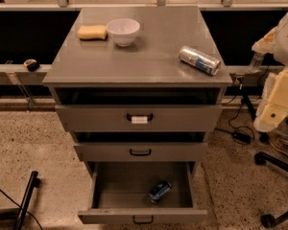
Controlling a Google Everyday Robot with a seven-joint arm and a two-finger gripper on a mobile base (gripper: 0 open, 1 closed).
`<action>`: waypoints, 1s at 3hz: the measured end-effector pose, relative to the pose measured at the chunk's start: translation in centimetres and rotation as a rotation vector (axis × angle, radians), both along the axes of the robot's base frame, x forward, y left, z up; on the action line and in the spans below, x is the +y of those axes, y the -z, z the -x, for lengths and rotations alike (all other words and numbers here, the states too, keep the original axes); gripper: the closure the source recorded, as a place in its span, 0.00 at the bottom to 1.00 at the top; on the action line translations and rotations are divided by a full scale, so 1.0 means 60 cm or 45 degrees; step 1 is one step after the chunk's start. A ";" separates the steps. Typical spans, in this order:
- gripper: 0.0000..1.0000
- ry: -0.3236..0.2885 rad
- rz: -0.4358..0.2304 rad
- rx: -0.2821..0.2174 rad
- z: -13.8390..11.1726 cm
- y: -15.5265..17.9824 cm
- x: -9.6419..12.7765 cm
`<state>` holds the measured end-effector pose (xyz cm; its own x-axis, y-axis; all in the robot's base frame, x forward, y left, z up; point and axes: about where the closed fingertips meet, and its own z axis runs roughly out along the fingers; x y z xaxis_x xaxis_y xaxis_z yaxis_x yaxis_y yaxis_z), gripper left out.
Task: Pick pepsi can from bottom drawer and place on counter
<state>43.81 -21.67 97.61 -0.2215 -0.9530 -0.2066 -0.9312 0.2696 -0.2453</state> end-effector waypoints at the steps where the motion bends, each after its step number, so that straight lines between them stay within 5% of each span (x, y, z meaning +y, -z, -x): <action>1: 0.00 0.000 0.000 0.000 0.000 0.000 0.000; 3: 0.00 -0.184 -0.008 0.130 0.004 0.131 0.088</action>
Offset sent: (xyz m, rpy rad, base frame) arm 0.0087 0.0548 -0.0877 0.0065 0.1043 0.1408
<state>43.57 -16.39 89.75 -0.1025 -0.9752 -0.1964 -0.9803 0.1325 -0.1463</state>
